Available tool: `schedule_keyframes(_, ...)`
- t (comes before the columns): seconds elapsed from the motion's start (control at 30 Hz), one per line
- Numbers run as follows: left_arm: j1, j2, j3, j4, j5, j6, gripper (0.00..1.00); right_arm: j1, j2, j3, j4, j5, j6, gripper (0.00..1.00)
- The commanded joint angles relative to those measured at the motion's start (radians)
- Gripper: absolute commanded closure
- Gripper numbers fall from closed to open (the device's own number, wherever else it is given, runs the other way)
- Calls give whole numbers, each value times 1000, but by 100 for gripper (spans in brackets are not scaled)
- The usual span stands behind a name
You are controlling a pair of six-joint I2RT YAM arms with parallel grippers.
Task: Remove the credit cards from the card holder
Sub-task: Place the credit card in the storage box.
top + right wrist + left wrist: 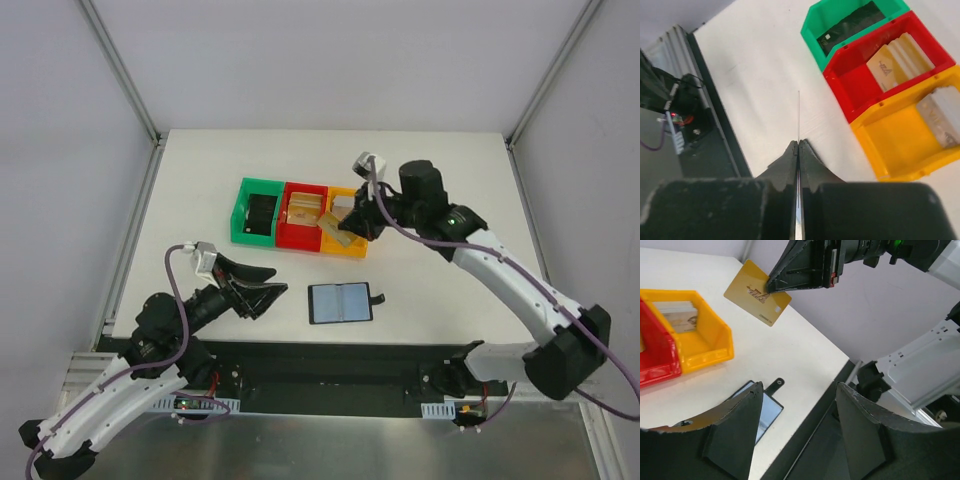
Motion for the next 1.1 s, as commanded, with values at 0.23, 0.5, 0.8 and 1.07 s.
schedule_keyframes(0.23,6,-50,-24,-169,-148,-14,43,42,491,491,-280,29,-638,100)
schedule_keyframes(0.5,6,-64,-6,-248,-170,-5,44,62,689,659,-280,58,-715,99)
schedule_keyframes(0.8,6,-96,39,-339,-243,29,44,92,818,730,-223,107,-765,99)
schedule_keyframes(1.07,6,-78,48,-347,-264,48,43,97,861,696,-146,109,-822,100)
